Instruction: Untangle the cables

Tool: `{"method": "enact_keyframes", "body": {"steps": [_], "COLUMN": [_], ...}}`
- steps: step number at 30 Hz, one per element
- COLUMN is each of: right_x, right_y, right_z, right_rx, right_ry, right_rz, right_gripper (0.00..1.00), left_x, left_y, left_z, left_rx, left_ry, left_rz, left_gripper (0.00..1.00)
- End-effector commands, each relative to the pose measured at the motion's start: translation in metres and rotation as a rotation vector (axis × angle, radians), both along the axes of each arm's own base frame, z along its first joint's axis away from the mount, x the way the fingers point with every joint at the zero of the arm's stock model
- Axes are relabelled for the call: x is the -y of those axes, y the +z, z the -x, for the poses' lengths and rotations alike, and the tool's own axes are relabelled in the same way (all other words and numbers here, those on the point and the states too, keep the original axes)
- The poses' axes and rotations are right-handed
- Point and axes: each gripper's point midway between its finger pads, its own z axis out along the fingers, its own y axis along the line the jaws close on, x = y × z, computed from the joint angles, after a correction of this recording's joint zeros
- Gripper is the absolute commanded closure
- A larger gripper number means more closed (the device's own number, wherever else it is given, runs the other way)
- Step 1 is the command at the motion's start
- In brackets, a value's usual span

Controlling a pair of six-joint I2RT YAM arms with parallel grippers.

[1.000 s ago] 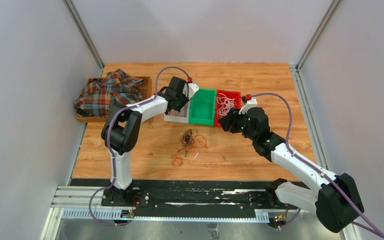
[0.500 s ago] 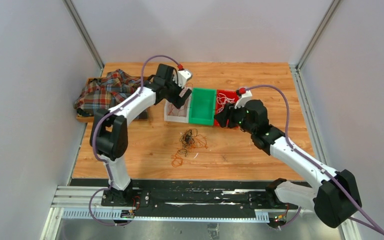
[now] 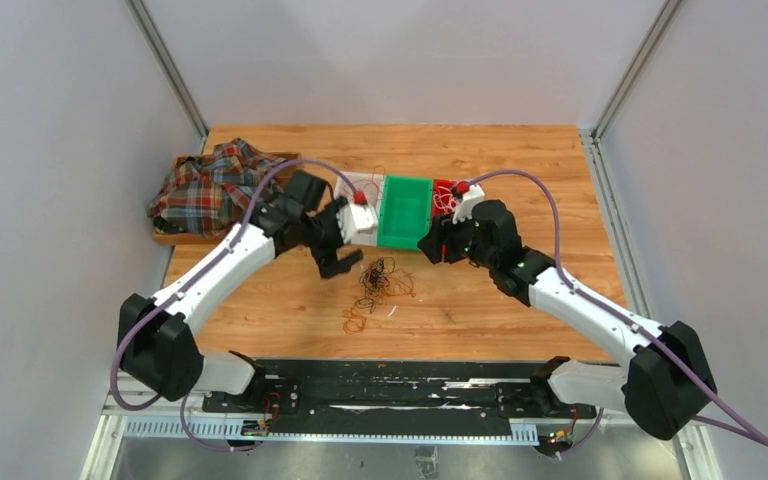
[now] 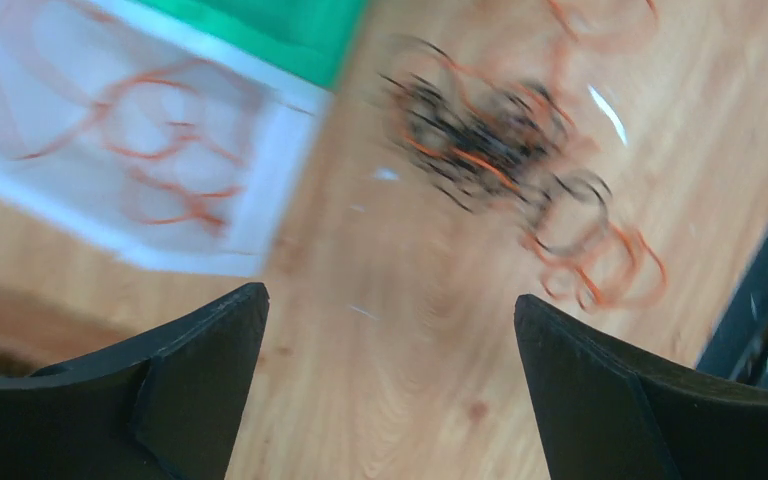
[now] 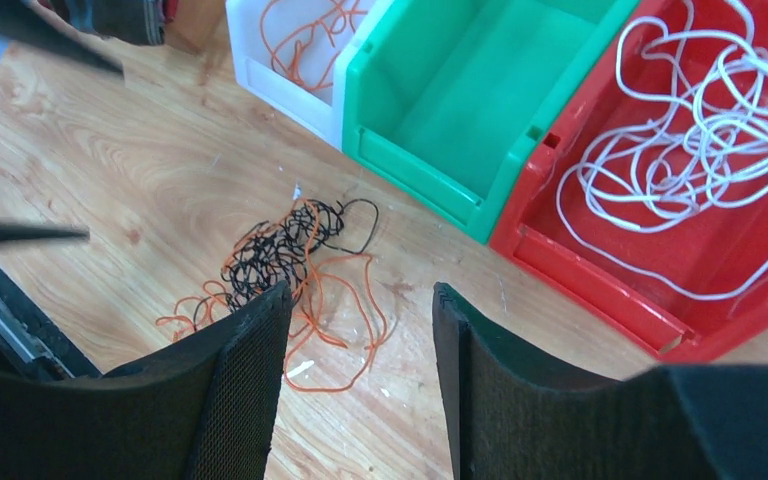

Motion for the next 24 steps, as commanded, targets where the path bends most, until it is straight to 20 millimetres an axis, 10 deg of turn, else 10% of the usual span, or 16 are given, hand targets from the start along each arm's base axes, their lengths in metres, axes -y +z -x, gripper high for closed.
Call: {"method": "enact_keyframes", "body": {"steps": [1,8,18,24], "right_x": [0.024,0.051,0.064,0.066], "right_y": [-0.007,-0.003,-0.005,-0.004], "right_z": [-0.004,-0.010,-0.011,-0.011], "right_rx": [-0.012,0.004,-0.004,-0.004], "right_ry": [-0.091,-0.175,-0.219,-0.228], "right_rz": [0.018,0.005,-0.008,-0.013], "right_gripper": [0.46,0.47,0.50,0.53], "left_x": [-0.014,-0.009,0.011,0.011], "left_y": [-0.059,-0.108,-0.126,-0.131], "left_z": [0.059,0.086,0.096,0.089], "left_rx": [-0.054,-0.184,-0.165,-0.120], "left_ry": [-0.294,-0.389,-0.421,-0.396], "left_rz": [-0.220,-0.331,-0.367,-0.399], "left_gripper": [0.02,0.12,0.14,0.39]}}
